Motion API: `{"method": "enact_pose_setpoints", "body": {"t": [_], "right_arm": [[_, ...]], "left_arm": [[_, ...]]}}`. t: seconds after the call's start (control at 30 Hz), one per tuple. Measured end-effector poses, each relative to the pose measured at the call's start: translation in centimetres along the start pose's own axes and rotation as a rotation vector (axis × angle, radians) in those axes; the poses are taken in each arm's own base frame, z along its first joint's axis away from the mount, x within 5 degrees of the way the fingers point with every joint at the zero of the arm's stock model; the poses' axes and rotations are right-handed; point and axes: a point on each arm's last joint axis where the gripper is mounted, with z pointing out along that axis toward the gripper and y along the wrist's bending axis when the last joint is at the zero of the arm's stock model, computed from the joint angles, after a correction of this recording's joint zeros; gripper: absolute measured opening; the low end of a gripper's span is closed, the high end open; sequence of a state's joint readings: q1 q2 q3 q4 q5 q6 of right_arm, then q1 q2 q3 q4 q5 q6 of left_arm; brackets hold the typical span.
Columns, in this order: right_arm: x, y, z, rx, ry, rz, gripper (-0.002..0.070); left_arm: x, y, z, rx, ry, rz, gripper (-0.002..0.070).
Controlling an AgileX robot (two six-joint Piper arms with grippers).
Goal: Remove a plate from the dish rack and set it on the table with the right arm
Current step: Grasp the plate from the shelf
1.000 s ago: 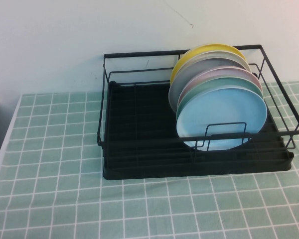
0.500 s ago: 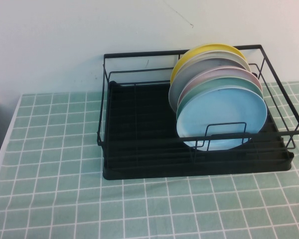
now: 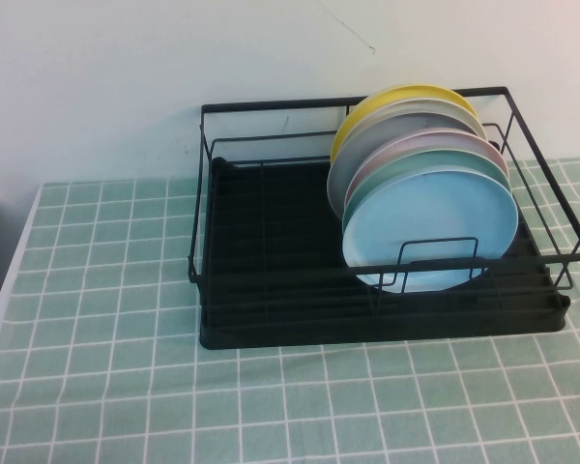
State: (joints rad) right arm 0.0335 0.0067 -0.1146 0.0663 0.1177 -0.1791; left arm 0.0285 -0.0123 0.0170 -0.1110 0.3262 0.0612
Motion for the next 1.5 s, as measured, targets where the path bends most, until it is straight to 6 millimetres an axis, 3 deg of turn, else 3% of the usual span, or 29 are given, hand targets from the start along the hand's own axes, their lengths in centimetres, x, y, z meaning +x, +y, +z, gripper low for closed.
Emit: {"method": "enact_pose_setpoints", "body": {"t": [0.13, 0.3, 0.47, 0.6, 0.8, 0.97, 1.2, 1.3, 1.5], "right_arm": [[-4.1, -0.3, 0.2, -0.022, 0.058, 0.024, -0.0001], [-9.4, -0.6, 2.4, -0.058, 0.166, 0.047, -0.0001], [-13.4, -0.7, 7.1, -0.116, 0.308, -0.024, -0.0001], [-14.4, -0.7, 12.1, -0.148, 0.385, -0.012, -0.0001], [-12.1, 0.1, 19.2, -0.257, 0.561, -0.043, -0.0001], [-10.5, 1.1, 24.1, -0.461, 0.677, -0.217, -0.0001], [-8.9, 2.1, 28.3, -0.691, 0.767, -0.407, 0.0004], [-8.4, 3.6, 29.1, -0.778, 0.742, -0.504, 0.006], [-6.4, 7.2, 30.2, -0.924, 0.704, -0.651, 0.0313]], "left_arm": [[0.0, 0.0, 0.0, 0.0, 0.0, 0.0, -0.0003], [0.0, 0.0, 0.0, 0.0, 0.0, 0.0, -0.0003], [0.0, 0.0, 0.0, 0.0, 0.0, 0.0, -0.0003], [0.0, 0.0, 0.0, 0.0, 0.0, 0.0, -0.0003], [0.0, 0.0, 0.0, 0.0, 0.0, 0.0, -0.0003], [0.0, 0.0, 0.0, 0.0, 0.0, 0.0, -0.0003], [0.0, 0.0, 0.0, 0.002, 0.0, -0.001, -0.0003], [0.0, 0.0, 0.0, 0.002, 0.0, -0.001, -0.0003], [0.0, 0.0, 0.0, 0.004, 0.0, -0.001, -0.0003]]}}
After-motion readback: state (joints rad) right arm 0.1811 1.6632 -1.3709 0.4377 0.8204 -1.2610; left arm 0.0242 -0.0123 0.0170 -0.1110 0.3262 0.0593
